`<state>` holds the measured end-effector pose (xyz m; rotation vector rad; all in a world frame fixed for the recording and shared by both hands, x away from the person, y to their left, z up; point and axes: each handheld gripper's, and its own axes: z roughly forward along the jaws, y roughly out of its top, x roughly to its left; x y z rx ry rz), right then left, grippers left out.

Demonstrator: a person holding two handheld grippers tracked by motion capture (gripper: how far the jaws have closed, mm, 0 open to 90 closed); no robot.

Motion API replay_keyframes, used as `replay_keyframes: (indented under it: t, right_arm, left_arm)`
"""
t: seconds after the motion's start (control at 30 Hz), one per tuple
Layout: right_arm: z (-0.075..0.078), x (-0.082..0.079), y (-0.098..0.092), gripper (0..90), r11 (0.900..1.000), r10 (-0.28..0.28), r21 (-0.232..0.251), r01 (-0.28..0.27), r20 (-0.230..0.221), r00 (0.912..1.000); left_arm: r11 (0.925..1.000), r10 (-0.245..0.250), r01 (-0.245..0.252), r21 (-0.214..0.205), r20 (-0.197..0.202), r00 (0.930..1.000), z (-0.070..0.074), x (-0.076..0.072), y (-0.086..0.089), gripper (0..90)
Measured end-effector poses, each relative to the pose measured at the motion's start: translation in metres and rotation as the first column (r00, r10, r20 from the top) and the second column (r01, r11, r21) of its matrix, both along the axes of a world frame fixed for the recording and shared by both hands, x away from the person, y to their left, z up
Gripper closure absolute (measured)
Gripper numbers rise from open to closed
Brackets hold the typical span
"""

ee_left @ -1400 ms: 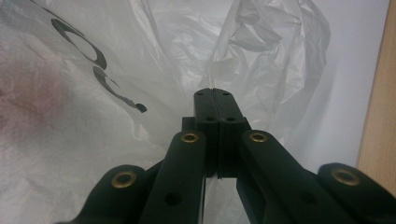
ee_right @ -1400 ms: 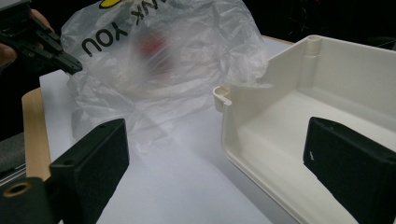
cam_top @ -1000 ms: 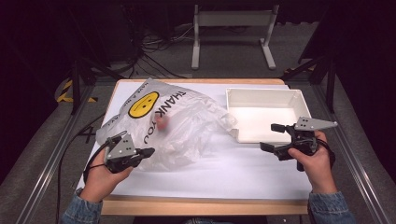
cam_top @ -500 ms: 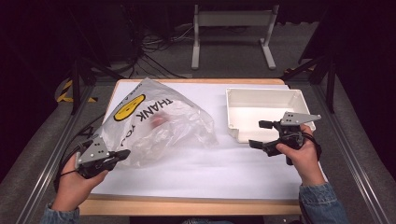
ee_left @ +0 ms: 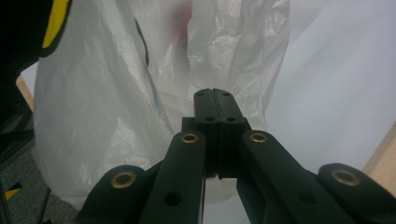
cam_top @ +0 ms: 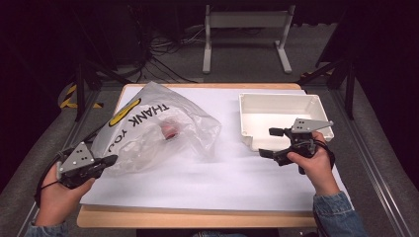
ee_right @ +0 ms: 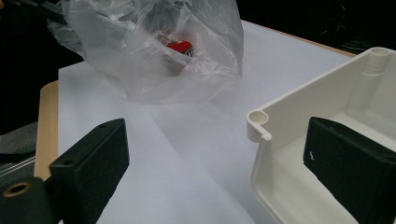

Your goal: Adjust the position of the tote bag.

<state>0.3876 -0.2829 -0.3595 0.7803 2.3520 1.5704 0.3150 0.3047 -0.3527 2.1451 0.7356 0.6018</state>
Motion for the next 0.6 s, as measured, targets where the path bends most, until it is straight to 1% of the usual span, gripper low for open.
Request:
replay_keyframes:
  t: [0.07, 0.13, 0.17, 0.2, 0.27, 0.3, 0.47, 0.53, 0.6]
  right_arm:
    - [0.000, -0.001, 0.006, 7.2, 1.0000, 0.007, 0.006, -0.007, 0.007, 1.0000]
    - [0.001, -0.002, 0.014, 6.5, 0.9997, 0.024, -0.001, -0.024, 0.021, 0.9995]
    - [0.001, -0.002, 0.014, 6.5, 0.9997, 0.024, -0.001, -0.024, 0.021, 0.9995]
    - [0.002, -0.003, 0.025, 6.2, 0.9988, 0.049, -0.002, -0.049, 0.033, 0.9983]
    - [0.002, -0.002, 0.028, 6.1, 0.9984, 0.057, 0.000, -0.057, 0.035, 0.9978]
    - [0.002, -0.002, 0.035, 5.4, 0.9975, 0.070, 0.009, -0.070, 0.034, 0.9970]
    - [0.000, 0.003, 0.060, 4.5, 0.9932, 0.115, 0.013, -0.115, 0.040, 0.9926]
    - [-0.001, 0.005, 0.069, 3.9, 0.9899, 0.138, 0.029, -0.139, 0.049, 0.9893]
    - [-0.001, 0.007, 0.081, 3.9, 0.9876, 0.142, 0.062, -0.144, 0.042, 0.9890]
  left_arm:
    - [1.0000, 0.005, -0.005, -0.008, -0.001, 1.0000, -0.001, 0.001, 0.002, 90.0]
    - [0.9999, 0.003, -0.003, -0.010, -0.002, 1.0000, -0.001, 0.001, 0.001, 90.0]
    - [1.0000, 0.002, -0.002, -0.009, 0.000, 1.0000, -0.001, 0.001, 0.001, 90.0]
    - [0.9999, -0.001, 0.001, -0.011, -0.001, 1.0000, -0.001, 0.001, -0.001, 89.7]
    - [0.9999, -0.004, 0.004, -0.013, 0.001, 1.0000, -0.001, 0.001, -0.001, 89.6]
    - [0.9999, -0.005, 0.005, -0.015, 0.002, 1.0000, -0.001, 0.001, -0.001, 89.2]
    - [0.9996, -0.010, 0.011, -0.026, 0.009, 0.9999, 0.000, -0.001, -0.002, 88.6]
    - [0.9995, -0.012, 0.012, -0.029, 0.011, 0.9999, 0.000, -0.001, -0.003, 88.3]
    - [0.9994, -0.016, 0.016, -0.030, 0.012, 0.9998, 0.000, -0.001, -0.004, 88.0]
